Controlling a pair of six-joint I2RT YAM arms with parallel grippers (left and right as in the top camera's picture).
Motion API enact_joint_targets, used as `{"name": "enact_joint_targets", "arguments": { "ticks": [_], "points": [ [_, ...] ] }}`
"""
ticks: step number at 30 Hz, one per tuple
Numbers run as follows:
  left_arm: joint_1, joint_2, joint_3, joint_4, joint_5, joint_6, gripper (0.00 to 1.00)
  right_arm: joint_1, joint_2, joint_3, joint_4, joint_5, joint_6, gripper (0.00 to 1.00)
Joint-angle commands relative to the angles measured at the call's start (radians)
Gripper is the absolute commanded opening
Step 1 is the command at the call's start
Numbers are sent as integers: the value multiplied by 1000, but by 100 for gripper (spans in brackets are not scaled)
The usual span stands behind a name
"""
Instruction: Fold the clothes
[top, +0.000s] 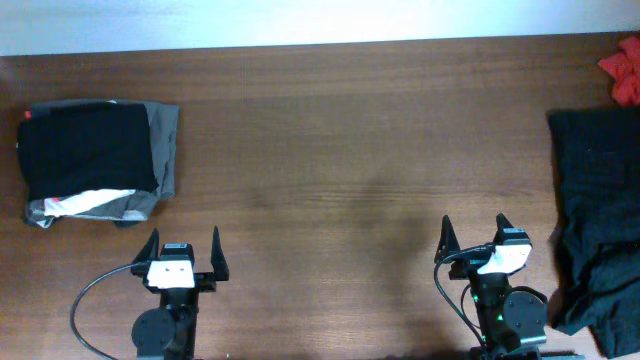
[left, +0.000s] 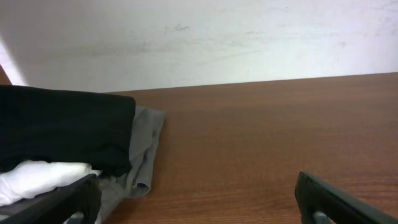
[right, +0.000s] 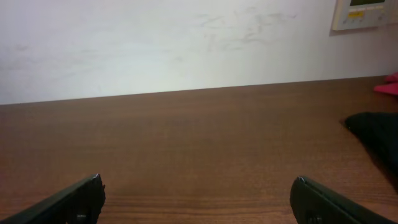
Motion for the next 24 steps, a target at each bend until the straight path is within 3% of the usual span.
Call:
{"name": "enact_joint_targets", "arguments": {
  "ticks": [1,24],
  "points": [
    [-4,-8,-8,0,14,13,99,-6,-7,-5,-8,9,5,99],
    [-4,-8,-8,0,14,13,99,-5,-7,39,-34,10,42,99]
  ]
}}
